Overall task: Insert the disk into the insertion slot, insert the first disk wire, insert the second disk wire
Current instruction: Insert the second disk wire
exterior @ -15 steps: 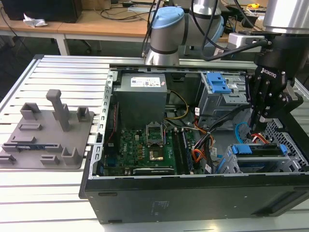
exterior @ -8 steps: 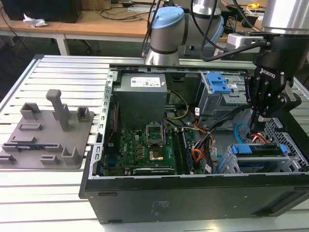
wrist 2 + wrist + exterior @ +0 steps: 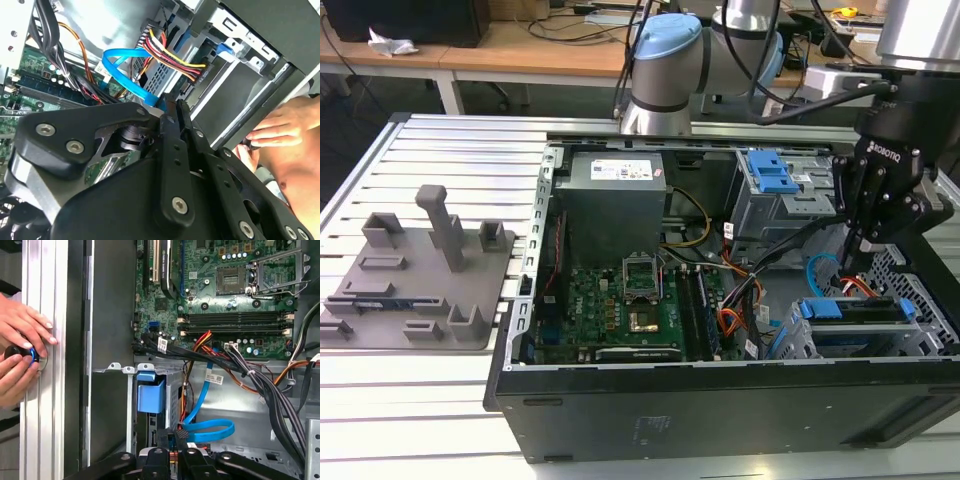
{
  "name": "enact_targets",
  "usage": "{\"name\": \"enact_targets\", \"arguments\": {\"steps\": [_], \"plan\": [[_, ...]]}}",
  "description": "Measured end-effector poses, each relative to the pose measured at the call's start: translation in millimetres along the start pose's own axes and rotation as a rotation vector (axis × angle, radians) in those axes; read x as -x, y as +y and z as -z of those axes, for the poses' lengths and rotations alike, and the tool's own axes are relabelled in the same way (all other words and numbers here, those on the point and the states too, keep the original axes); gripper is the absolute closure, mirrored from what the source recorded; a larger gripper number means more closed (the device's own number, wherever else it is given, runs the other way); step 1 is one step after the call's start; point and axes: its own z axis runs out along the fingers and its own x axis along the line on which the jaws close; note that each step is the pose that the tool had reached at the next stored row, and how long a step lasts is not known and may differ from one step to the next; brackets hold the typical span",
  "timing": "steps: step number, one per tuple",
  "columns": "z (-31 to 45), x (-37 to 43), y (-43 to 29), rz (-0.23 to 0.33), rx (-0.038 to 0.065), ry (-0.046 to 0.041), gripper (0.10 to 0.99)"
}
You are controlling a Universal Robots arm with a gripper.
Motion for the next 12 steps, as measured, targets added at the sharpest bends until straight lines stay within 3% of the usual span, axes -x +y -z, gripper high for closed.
{"name": "enact_targets", "arguments": {"steps": [2,3,4,5,8,12], "plan": [[-0.7,-1.9,0.0,0.0,-0.001,-0.0352,0.925],[-1.1,-3.3,0.1,0.001,-0.002,-0.0732,0.925],[-1.5,-4.5,0.1,0.001,-0.003,-0.1043,0.925],[-2.0,-6.0,0.2,0.001,-0.006,-0.1434,0.925],[-3.3,-10.0,0.2,0.001,-0.01,-0.2027,0.925],[-4.9,-14.9,0.3,0.001,-0.01,-0.2101,0.925]]}}
